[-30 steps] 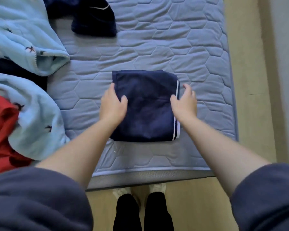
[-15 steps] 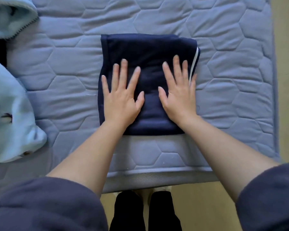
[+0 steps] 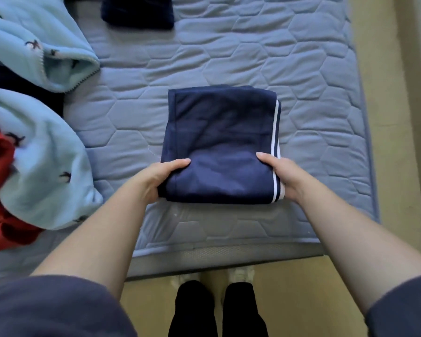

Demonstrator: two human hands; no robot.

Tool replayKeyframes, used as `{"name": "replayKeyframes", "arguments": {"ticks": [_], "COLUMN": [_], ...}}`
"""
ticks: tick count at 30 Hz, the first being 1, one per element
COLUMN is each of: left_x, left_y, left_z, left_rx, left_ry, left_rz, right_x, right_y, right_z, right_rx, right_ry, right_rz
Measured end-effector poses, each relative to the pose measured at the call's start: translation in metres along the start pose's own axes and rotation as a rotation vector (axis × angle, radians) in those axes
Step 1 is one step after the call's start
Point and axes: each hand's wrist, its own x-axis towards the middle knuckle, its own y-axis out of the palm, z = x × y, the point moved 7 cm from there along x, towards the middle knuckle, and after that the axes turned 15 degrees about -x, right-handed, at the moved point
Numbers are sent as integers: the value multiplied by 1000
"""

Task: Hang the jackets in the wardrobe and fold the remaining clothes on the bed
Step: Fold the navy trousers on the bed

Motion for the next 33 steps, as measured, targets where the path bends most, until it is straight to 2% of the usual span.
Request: {"name": "replayKeyframes", "arguments": {"ticks": [6,9,13,16,18,22,26,30,33], "left_x": [-108,-198,-336,-427,-480,-574,-653,-714,-749], "left_y": [-8,-20,-43,-55,-61,-64,-51,-28,1], "left_z": [19,23,33,43,53,94,166,270,360], "left_rx": [-128,-163,-194,-291,-380,-714,-1109,-1433,-1740], "left_ry": [-81,-132,-187,-126,-22,194,401,489,539], "left_rz": [38,-23,-122,-145,-208,-291,-345,-522,-651], "right_x": [-107,-187,-305,-377,-414,-473,-543,-610,-660], "right_y": [12,21,38,51,60,87,127,170,202], "right_z": [-7,0,24,49,66,94,97,56,-6], "right_rx": [64,22,-54,-84,-147,-339,-560,-811,-1020], "right_ry": [157,211,227,161,91,-62,-172,-216,-228], "right_rz": [90,103,209,307,361,456,651,803,939]}}
